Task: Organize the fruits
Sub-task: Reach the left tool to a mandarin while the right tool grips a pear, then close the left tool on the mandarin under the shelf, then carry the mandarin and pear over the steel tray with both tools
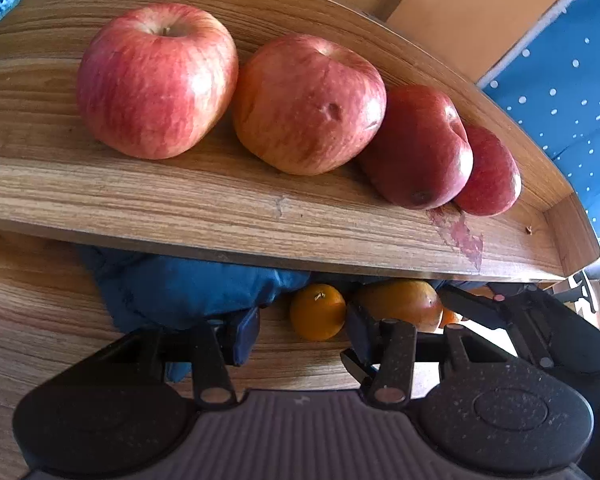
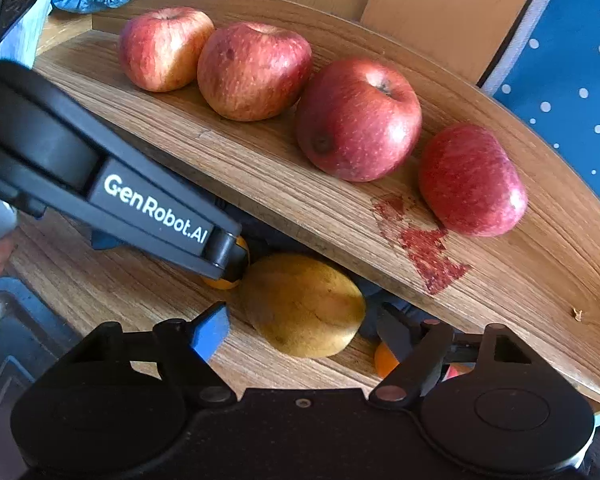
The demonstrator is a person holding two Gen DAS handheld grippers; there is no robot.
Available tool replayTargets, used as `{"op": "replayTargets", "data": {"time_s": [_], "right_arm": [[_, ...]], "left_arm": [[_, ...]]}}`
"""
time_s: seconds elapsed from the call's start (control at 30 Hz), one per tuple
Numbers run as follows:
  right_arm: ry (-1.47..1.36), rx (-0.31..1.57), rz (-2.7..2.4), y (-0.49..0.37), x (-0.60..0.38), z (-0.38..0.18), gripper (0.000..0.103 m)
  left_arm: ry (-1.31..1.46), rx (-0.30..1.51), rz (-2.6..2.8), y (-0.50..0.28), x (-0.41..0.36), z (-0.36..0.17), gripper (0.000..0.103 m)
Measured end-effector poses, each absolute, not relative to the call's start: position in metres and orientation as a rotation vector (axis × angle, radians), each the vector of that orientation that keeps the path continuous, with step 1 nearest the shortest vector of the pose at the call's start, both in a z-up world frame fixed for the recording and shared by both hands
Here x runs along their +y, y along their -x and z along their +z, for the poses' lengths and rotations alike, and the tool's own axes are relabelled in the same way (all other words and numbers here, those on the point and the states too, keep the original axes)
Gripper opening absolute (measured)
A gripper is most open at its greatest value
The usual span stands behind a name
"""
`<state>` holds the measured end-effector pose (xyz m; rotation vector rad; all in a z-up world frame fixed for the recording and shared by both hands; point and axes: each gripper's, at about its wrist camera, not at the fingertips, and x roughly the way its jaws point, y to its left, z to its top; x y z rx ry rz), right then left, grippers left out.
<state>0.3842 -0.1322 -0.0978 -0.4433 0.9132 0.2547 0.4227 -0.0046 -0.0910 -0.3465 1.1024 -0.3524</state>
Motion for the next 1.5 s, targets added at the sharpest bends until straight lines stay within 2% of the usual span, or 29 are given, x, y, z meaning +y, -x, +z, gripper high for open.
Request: {"op": "replayTargets", "data": {"time_s": [0.1, 0.17, 0.27, 0.7, 0.87, 1.5], "right_arm": [[0.439, 0.918, 0.254, -0.389, -0.133, -0.100, 0.077], [0.437, 0.924, 0.250, -0.386, -0.135, -0.101, 0.070], [0.434, 0.920, 0.240, -0.386, -0.136, -0.101, 0.068], [0.392, 0.952, 0.201, -0.355, -0.137, -0.099, 0.067], [0.384, 0.957, 0.190, -0.346, -0.138, -0.098, 0.067], [0.316, 0.852, 0.195, -0.302, -0.134, -0.063, 0.067]], "left_arm": [[0.350, 1.104, -0.348, -0.423, -0.002, -0.092, 0.054], [0.354, 1.105, -0.348, -0.420, 0.001, -0.091, 0.054], [0.364, 1.108, -0.346, -0.416, 0.004, -0.090, 0.052], [0.325, 1.112, -0.367, -0.416, -0.008, -0.093, 0.049], [0.308, 1.118, -0.395, -0.418, -0.015, -0.093, 0.036], [0.261, 1.066, -0.365, -0.383, -0.004, -0.063, 0.036]]}}
